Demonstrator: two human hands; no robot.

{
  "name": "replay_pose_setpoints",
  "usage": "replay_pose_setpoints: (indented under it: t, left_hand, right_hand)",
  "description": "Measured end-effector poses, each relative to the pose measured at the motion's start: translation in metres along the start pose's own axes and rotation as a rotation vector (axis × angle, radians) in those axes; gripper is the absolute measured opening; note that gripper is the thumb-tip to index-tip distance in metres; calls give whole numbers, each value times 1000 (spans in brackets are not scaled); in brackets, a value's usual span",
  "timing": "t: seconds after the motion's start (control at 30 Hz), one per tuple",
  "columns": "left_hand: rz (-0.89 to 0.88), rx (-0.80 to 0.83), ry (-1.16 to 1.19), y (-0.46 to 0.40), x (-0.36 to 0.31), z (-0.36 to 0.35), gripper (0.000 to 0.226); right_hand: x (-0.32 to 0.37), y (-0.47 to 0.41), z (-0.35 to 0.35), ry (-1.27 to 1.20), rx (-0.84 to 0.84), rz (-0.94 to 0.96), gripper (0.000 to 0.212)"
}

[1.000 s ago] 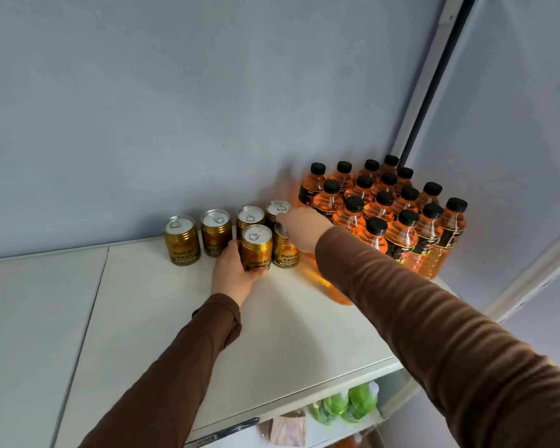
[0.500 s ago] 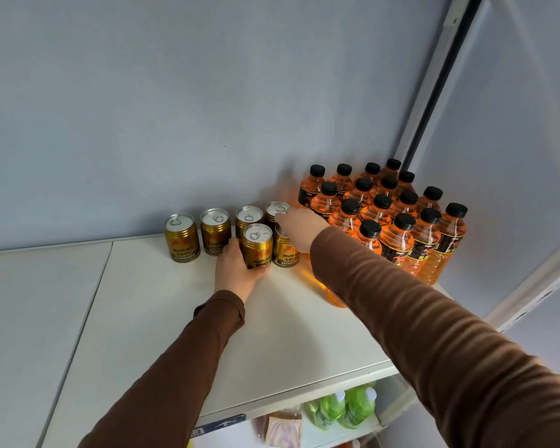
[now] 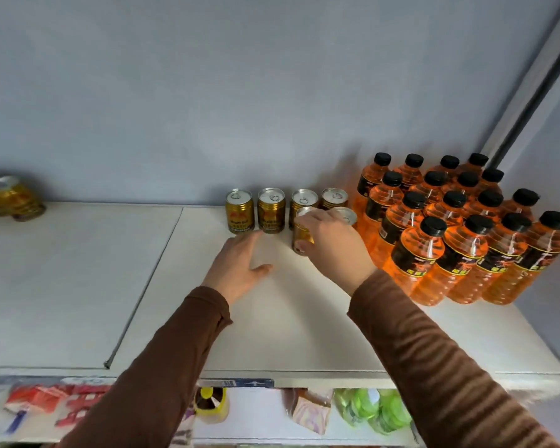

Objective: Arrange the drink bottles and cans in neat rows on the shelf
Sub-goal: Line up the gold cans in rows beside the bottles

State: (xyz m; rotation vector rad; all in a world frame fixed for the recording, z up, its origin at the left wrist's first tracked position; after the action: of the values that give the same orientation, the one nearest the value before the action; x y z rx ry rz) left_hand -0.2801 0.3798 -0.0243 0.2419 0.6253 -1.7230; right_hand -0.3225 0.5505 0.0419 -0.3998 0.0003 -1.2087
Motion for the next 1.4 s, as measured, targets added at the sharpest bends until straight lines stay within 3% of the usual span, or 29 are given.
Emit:
replay_pose_setpoints:
  t: [0.27,0.83,1.4]
  left_hand:
    - [40,-74,-132,93,55,72,64]
    - [133,-183,-114,288,268,268,59]
    - [406,-305,1,322,489,386,65]
  right_hand:
    - [98,36,-33,-136,46,37,45]
    - [439,78,-112,-275,142,101,53]
    - [659,-41,-189,-346,213,221,55]
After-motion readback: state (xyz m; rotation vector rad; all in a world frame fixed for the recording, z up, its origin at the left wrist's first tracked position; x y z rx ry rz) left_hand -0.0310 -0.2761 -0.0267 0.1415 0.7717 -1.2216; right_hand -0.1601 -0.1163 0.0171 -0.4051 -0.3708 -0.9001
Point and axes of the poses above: each hand's wrist, its own y-axis away from the middle knuckle, its own z-axis out of the back of the hand, x = y × z, the point moved 6 cm from there along -y, towards the middle knuckle, and after that the axes turned 14 degrees about -z, right-handed, at the moved point
